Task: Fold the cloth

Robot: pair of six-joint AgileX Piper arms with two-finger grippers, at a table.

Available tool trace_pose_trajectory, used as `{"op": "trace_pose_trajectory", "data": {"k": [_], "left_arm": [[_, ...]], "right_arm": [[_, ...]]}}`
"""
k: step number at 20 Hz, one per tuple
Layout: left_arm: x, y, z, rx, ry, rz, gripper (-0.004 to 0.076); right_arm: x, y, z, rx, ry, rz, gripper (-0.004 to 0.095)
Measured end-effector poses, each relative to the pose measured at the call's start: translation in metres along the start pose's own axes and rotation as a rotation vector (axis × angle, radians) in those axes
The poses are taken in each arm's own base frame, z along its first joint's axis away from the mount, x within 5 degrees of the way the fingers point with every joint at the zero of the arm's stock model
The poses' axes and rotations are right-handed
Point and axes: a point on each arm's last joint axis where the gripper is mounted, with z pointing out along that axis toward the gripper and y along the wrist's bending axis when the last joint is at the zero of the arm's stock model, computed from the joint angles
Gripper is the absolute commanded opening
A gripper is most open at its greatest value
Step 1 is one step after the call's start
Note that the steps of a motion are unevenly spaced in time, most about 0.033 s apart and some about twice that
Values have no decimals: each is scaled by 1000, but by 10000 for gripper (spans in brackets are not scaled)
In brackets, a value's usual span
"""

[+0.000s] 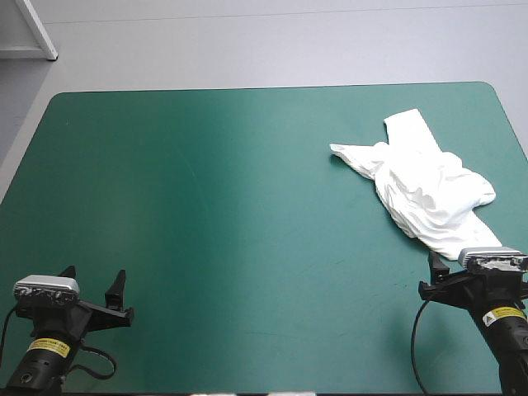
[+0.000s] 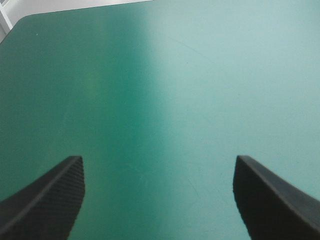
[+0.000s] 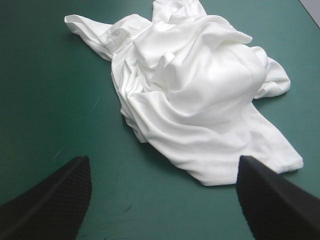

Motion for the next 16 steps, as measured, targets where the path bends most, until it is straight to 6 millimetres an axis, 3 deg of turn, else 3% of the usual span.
{"op": "trace_pose_trajectory", "data": {"k": [16], "left_arm": [[6,-1,4,0,-7,7,595]], "right_arm": [[0,0,0,3,-2,-1,738]]}}
